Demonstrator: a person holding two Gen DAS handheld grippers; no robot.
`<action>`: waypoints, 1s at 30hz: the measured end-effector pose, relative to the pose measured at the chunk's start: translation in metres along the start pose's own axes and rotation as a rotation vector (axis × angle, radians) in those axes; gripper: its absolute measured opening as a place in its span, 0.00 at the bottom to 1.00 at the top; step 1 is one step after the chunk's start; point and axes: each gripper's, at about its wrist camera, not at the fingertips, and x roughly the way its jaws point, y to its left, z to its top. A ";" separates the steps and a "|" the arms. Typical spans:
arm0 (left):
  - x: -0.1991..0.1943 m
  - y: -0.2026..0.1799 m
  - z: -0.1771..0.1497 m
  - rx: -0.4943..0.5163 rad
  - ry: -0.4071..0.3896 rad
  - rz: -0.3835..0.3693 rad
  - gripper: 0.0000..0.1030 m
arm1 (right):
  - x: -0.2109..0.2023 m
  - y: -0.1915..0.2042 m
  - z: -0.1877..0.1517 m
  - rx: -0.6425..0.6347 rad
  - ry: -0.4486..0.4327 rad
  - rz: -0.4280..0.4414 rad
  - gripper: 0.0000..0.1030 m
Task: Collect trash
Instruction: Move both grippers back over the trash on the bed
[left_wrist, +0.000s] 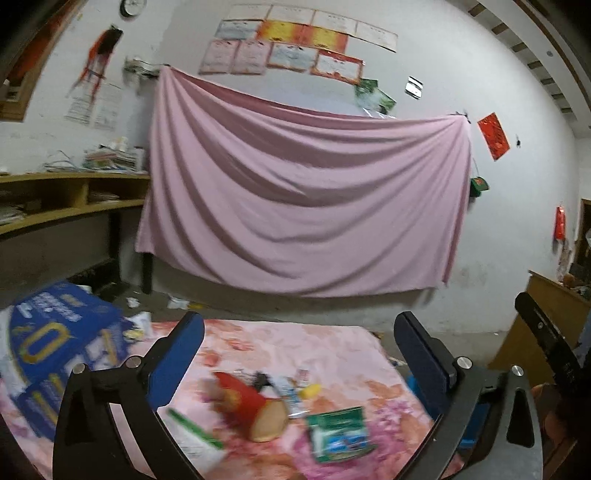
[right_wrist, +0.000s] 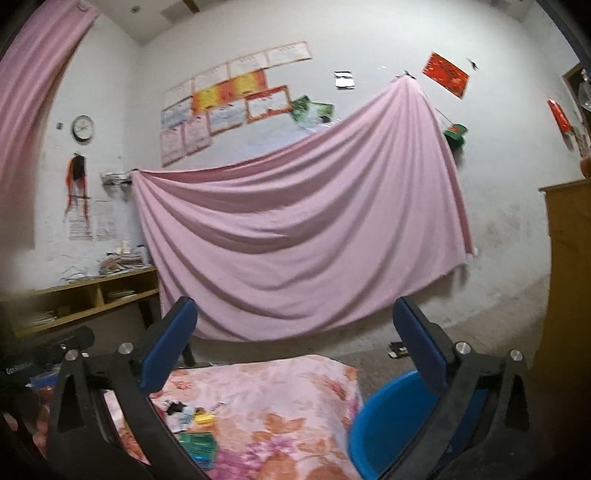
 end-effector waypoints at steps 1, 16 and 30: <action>-0.004 0.006 -0.001 0.003 -0.005 0.015 0.98 | 0.000 0.008 -0.002 -0.009 0.000 0.016 1.00; -0.047 0.067 -0.040 0.007 -0.017 0.155 0.98 | 0.016 0.077 -0.033 -0.178 0.112 0.145 1.00; 0.000 0.092 -0.080 -0.006 0.300 0.146 0.98 | 0.075 0.090 -0.076 -0.258 0.524 0.159 1.00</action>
